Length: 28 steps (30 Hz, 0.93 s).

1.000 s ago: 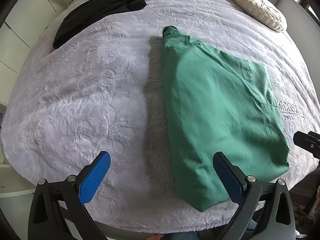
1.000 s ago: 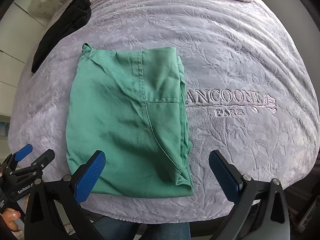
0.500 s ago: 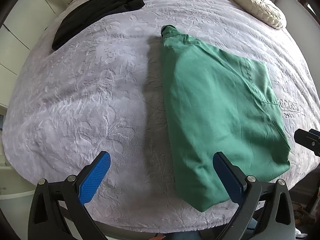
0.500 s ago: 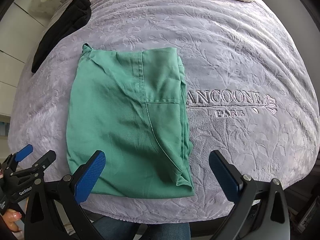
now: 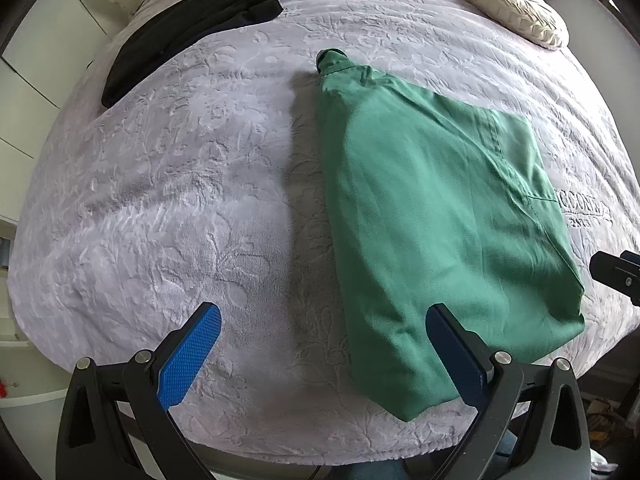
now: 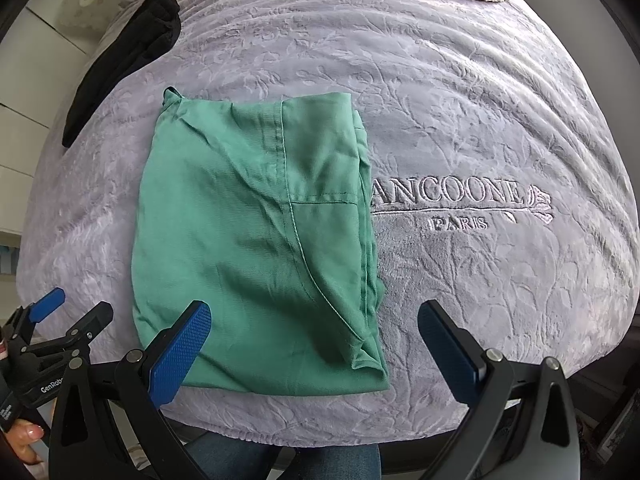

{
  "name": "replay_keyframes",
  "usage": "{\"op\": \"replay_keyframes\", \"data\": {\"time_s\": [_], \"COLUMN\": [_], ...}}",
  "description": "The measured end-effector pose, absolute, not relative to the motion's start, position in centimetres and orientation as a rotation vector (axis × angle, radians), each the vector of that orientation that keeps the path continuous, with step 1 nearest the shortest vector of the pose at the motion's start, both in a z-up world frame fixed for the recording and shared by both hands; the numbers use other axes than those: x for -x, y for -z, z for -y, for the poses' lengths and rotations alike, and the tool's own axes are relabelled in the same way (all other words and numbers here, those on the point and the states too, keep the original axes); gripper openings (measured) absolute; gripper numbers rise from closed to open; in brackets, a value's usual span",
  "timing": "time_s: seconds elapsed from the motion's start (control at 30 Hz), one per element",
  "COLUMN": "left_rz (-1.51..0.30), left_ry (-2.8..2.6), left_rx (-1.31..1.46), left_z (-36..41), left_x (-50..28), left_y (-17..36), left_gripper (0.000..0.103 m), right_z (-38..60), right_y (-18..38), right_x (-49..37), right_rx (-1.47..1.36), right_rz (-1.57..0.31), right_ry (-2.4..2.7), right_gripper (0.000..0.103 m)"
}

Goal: Fold large clothes

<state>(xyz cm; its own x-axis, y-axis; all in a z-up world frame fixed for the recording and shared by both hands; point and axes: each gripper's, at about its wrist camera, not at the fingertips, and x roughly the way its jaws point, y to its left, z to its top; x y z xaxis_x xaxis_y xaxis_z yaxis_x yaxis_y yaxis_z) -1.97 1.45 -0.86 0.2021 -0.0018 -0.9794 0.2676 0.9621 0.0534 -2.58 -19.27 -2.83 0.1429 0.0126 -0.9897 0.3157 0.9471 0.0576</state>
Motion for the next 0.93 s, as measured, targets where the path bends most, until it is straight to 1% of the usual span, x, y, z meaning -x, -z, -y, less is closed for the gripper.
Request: {"op": "replay_keyframes", "data": {"time_s": [0.93], "left_rz": [-1.362], "left_ry": [0.197], "left_rx": [-0.218], "left_z": [-1.35], "left_x": [1.65], "left_y": [1.02], "left_gripper": [0.103], "right_z": [18.99], "right_y": [3.12], "right_x": [2.28], "right_rx": [-0.278], "right_rz": [-1.420], "right_ry": [0.220], "right_gripper": [0.103]}}
